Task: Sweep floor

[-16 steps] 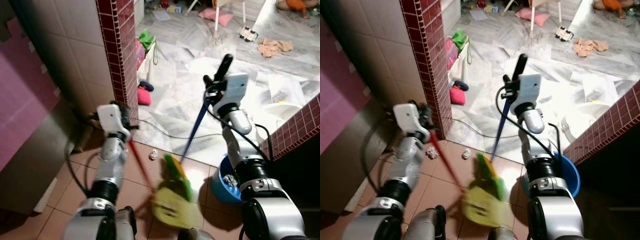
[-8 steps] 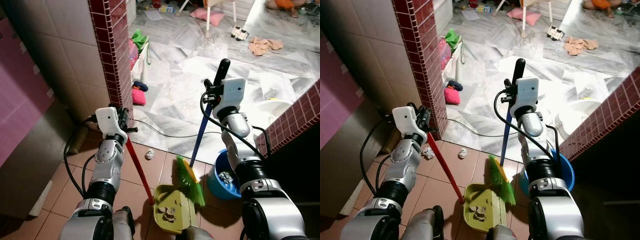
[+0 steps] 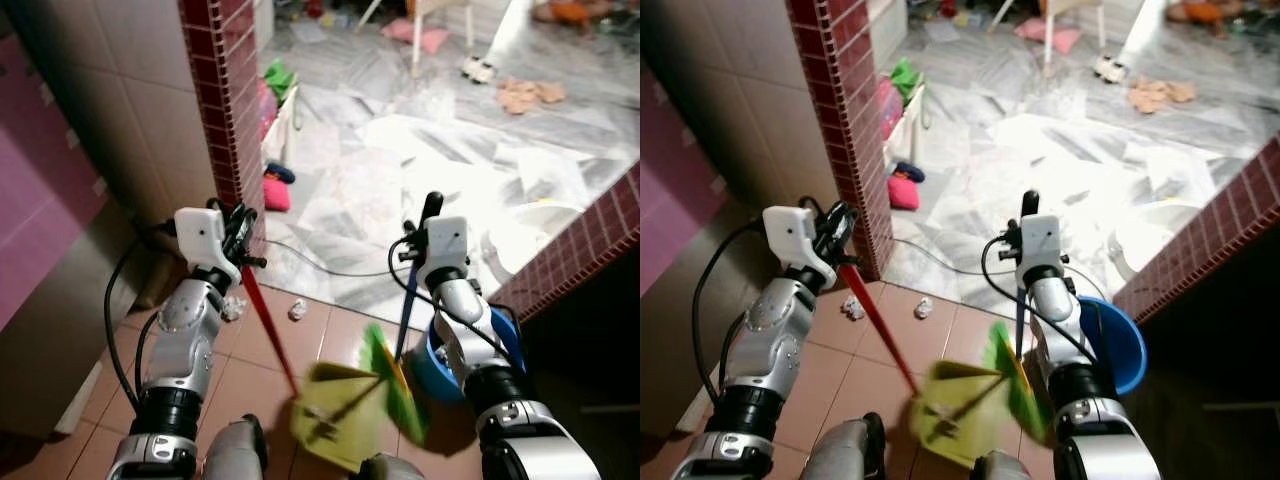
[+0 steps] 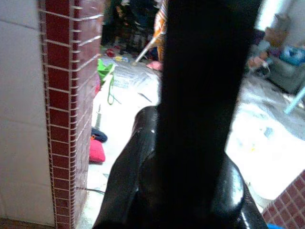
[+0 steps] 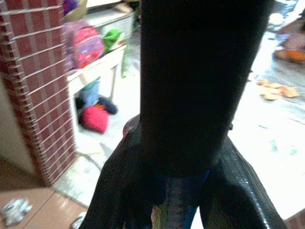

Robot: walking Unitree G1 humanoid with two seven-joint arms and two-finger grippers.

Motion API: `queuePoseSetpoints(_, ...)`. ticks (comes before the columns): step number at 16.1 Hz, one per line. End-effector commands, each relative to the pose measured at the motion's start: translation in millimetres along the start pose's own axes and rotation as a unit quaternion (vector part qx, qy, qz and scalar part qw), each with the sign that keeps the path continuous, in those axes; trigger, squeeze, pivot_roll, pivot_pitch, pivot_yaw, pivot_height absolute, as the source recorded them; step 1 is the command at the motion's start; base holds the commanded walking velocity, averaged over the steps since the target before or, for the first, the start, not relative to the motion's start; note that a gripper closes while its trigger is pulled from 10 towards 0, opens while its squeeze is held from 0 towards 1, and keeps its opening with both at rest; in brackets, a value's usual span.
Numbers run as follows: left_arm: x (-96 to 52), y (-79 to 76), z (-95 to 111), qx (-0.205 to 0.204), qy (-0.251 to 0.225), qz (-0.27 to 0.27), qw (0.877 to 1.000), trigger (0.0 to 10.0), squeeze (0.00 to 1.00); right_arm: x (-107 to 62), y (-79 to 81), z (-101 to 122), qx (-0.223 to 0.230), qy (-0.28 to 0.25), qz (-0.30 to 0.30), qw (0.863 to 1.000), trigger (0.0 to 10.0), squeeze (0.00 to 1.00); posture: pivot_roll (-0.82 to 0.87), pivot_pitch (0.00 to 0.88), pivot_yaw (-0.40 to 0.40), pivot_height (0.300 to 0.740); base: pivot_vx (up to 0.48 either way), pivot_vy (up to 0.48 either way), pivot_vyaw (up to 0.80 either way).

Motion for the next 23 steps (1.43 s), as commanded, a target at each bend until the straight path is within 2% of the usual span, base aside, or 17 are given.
queuePoseSetpoints(1, -2.0, 1.9, 7.1, 0.020, -0.018, 0.013, 1.000, 10.0, 0.00, 1.9, -3.1, 5.2, 0.015, -0.005, -0.019, 1.000, 10.0, 0.00, 0.00, 0.055, -0.039, 0.740, 0.000, 0.000, 0.00)
queuePoseSetpoints(3, -6.5, -1.0, 5.2, 0.020, -0.021, 0.006, 1.000, 10.0, 0.00, -1.3, 0.2, 8.0, 0.011, -0.019, -0.020, 1.000, 10.0, 0.00, 0.00, 0.053, -0.043, 0.740, 0.000, 0.000, 0.00)
queuePoseSetpoints(5, -15.8, -4.3, 10.1, 0.021, -0.010, -0.001, 1.000, 10.0, 0.00, -6.9, -6.2, 14.3, 0.009, -0.037, -0.051, 0.998, 10.0, 0.00, 0.01, 0.048, -0.050, 0.740, 0.000, 0.000, 0.00)
queuePoseSetpoints(7, -21.8, -1.1, 10.0, 0.031, -0.012, 0.015, 0.999, 10.0, 0.00, -14.4, -12.7, 18.1, 0.037, -0.048, -0.070, 0.996, 10.0, 0.00, 0.01, 0.041, -0.046, 0.740, 0.000, 0.000, 0.00)
queuePoseSetpoints(8, -27.5, 3.8, 7.1, 0.049, -0.012, 0.035, 0.998, 10.0, 0.00, -20.0, -12.8, 16.2, 0.071, -0.047, -0.071, 0.994, 10.0, 0.00, 0.01, 0.036, -0.043, 0.740, 0.000, 0.000, 0.00)
queuePoseSetpoints(11, -45.2, 16.0, -13.5, 0.058, 0.019, 0.080, 0.995, 10.0, 0.00, -34.7, -4.1, 0.5, 0.091, -0.043, -0.051, 0.994, 10.0, 0.00, 0.03, 0.000, -0.013, 0.740, 0.000, 0.000, 0.00)
queuePoseSetpoints(12, -48.0, 19.2, -17.4, 0.062, 0.024, 0.088, 0.994, 10.0, 0.00, -35.0, -0.2, -1.3, 0.128, -0.043, -0.049, 0.990, 10.0, 0.00, 0.04, 0.000, 0.001, 0.740, 0.000, 0.000, 0.00)
queuePoseSetpoints(13, -46.1, 22.6, -18.5, 0.080, 0.032, 0.087, 0.992, 10.0, 0.00, -30.2, 4.1, -1.7, 0.182, -0.043, -0.056, 0.981, 10.0, 0.00, 0.04, 0.000, 0.028, 0.740, 0.000, 0.000, 0.00)
queuePoseSetpoints(14, -44.2, 23.9, -17.7, 0.088, 0.033, 0.087, 0.992, 10.0, 0.00, -28.2, 5.4, -1.8, 0.200, -0.041, -0.061, 0.977, 10.0, 0.00, 0.05, 0.000, 0.041, 0.740, 0.000, 0.000, 0.00)
queuePoseSetpoints(16, -38.2, 19.6, -17.3, 0.094, 0.038, 0.056, 0.993, 10.0, 0.00, -25.5, 6.2, 3.2, 0.198, -0.050, -0.061, 0.977, 10.0, 0.00, 0.04, 0.000, 0.074, 0.740, 0.000, 0.000, 0.00)
queuePoseSetpoints(18, -31.2, 13.5, -17.4, 0.118, 0.038, 0.033, 0.992, 10.0, 0.00, -26.2, 0.0, 4.1, 0.198, -0.058, -0.079, 0.975, 10.0, 0.00, 0.03, 0.000, 0.111, 0.740, 0.000, 0.000, 0.00)
queuePoseSetpoints(20, -24.2, 7.6, -19.9, 0.109, 0.047, 0.015, 0.993, 10.0, 0.00, -32.2, -8.7, -1.4, 0.202, -0.063, -0.105, 0.972, 10.0, 0.00, 0.01, 0.000, 0.164, 0.740, 0.000, 0.000, 0.00)
queuePoseSetpoints(23, -19.7, -1.9, -20.8, 0.101, 0.048, -0.008, 0.994, 10.0, 0.00, -38.8, -11.1, -6.5, 0.197, -0.062, -0.115, 0.972, 10.0, 0.00, -0.02, 0.000, 0.181, 0.740, 0.000, 0.000, 0.00)
Point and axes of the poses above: a point about 5 cm out from each wrist's last joint towards the gripper, its own x axis pointing out of the wrist towards the gripper, its own z axis along the axis of the wrist's last joint, y = z × x, the point moved 3 cm from there along x, pointing out of the wrist towards the gripper, and after that the axes turned 8 degrees about x, right-handed, at the moved point
